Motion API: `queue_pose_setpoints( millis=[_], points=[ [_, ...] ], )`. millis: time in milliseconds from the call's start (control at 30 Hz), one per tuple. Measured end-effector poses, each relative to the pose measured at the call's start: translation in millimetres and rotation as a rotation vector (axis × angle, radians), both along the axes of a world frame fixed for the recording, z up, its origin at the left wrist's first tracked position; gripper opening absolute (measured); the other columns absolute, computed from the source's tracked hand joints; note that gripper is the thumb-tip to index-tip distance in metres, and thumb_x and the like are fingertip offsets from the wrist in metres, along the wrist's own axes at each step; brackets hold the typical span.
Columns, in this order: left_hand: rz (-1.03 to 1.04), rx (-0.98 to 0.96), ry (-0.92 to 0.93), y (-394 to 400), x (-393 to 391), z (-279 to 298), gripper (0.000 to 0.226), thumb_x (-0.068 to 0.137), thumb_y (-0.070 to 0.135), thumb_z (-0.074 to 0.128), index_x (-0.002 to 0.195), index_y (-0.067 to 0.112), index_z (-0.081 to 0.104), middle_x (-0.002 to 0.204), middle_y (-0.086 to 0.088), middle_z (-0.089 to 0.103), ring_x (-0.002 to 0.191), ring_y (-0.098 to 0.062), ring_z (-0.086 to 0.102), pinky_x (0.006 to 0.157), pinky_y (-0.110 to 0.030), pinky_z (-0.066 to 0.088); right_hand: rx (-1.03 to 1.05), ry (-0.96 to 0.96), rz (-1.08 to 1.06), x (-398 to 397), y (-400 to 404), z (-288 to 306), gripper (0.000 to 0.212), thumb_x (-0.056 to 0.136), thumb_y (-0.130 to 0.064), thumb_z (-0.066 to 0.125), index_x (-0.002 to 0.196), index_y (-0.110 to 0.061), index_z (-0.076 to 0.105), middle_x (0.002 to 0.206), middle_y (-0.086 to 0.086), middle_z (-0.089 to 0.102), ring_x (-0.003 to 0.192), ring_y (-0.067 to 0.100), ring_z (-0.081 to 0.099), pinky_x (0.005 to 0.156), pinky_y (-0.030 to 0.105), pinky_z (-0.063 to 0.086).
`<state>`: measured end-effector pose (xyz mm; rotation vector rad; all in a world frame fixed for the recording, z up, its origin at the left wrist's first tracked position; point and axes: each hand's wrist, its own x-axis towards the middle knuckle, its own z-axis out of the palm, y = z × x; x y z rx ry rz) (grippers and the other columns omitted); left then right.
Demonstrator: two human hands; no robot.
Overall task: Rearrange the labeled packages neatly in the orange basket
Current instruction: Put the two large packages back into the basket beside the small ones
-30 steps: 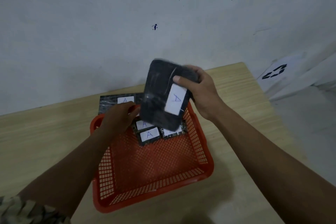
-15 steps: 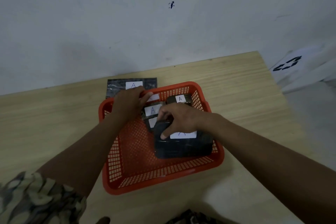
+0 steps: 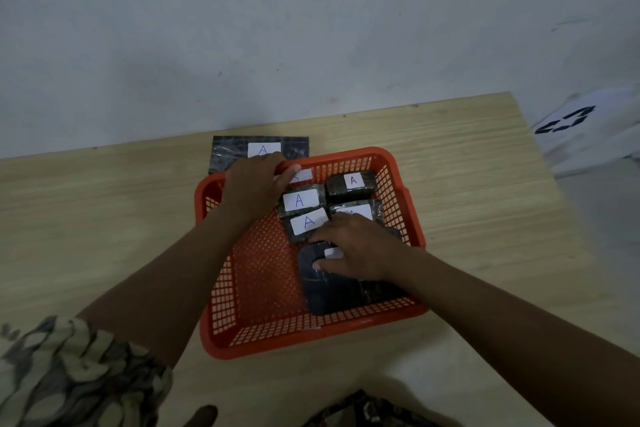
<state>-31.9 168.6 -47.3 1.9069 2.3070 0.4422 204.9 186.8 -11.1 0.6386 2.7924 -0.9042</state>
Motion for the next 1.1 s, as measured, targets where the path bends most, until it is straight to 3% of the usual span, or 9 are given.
queue_pose_setpoints(
  millis=[133,300,533,667,767,867,967,1100],
  points=[
    [0.003,0.016,-0.002,-0.8,-0.6,-1.9,0.056,0.094,0.063,0.029,0.094,0.019,0.064,0.077,0.0,0.067,0.065,-0.016,0.061,0.071,-0.037,0.053,0.046,0.113,-0.069,13.7,-10.0,-14.7,0.051,0.086,-0.04,0.075,0.129,-0.017,0.061,0.127,0.003,0.062,0.115,0.016,0.055,0.091,0.021,0.034],
    [-0.005,0.045,0.014,-1.0,0.0,-1.6,0.051,0.095,0.06,0.034,0.092,0.019,0.064,0.073,0.001,0.066,0.062,-0.015,0.059,0.069,-0.035,0.051,0.158,0.108,-0.089,19.7,-15.3,-32.3,0.053,0.085,-0.048,0.07,0.128,-0.016,0.066,0.127,0.004,0.065,0.119,0.022,0.056,0.098,0.042,0.045],
    [0.009,0.047,0.023,-1.6,1.0,-0.9,0.051,0.096,0.06,0.035,0.092,0.019,0.065,0.074,0.001,0.067,0.063,-0.016,0.059,0.072,-0.035,0.049,0.224,0.179,-0.103,22.2,-18.7,-39.2,0.053,0.084,-0.047,0.072,0.124,-0.012,0.069,0.118,0.006,0.064,0.109,0.021,0.058,0.089,0.041,0.052],
    [-0.001,-0.001,-0.019,-0.2,1.3,4.8,0.05,0.095,0.06,0.032,0.092,0.02,0.063,0.073,0.003,0.065,0.061,-0.011,0.057,0.069,-0.031,0.051,0.347,0.359,-0.182,12.1,-7.6,-30.0,0.043,0.088,-0.045,0.07,0.117,-0.014,0.072,0.111,0.005,0.069,0.102,0.019,0.062,0.084,0.035,0.051],
    [-0.019,-0.097,-0.136,1.4,-2.0,11.5,0.051,0.092,0.062,0.031,0.098,0.022,0.062,0.077,0.007,0.062,0.065,-0.009,0.057,0.066,-0.031,0.052,0.438,0.462,-0.269,-10.1,22.9,-15.1,0.034,0.095,-0.035,0.064,0.119,-0.011,0.069,0.114,0.008,0.069,0.104,0.02,0.061,0.09,0.035,0.046],
    [0.03,-0.112,-0.296,11.6,-10.4,21.1,0.047,0.094,0.058,0.037,0.103,0.021,0.065,0.086,0.009,0.063,0.074,-0.008,0.059,0.069,-0.03,0.051,0.495,0.353,-0.34,-31.0,61.3,-5.5,0.038,0.099,-0.036,0.056,0.129,-0.013,0.063,0.128,0.01,0.065,0.118,0.025,0.058,0.102,0.042,0.041],
    [0.092,-0.089,-0.243,29.7,-31.9,23.0,0.028,0.095,0.039,0.052,0.106,0.018,0.067,0.1,0.002,0.067,0.091,-0.016,0.061,0.078,-0.03,0.048,0.464,0.173,-0.33,-40.8,89.7,-8.2,0.046,0.103,-0.042,0.044,0.139,-0.018,0.056,0.135,0.008,0.063,0.124,0.026,0.058,0.108,0.045,0.039],
    [0.108,-0.206,-0.167,47.6,-60.5,13.8,0.048,0.086,0.047,0.06,0.123,0.016,0.064,0.123,-0.01,0.064,0.111,-0.028,0.059,0.095,-0.038,0.047,0.385,0.033,-0.276,-39.7,99.3,-12.2,0.051,0.104,-0.049,0.03,0.133,-0.019,0.059,0.12,0.007,0.071,0.108,0.027,0.066,0.097,0.044,0.045]
  ],
)
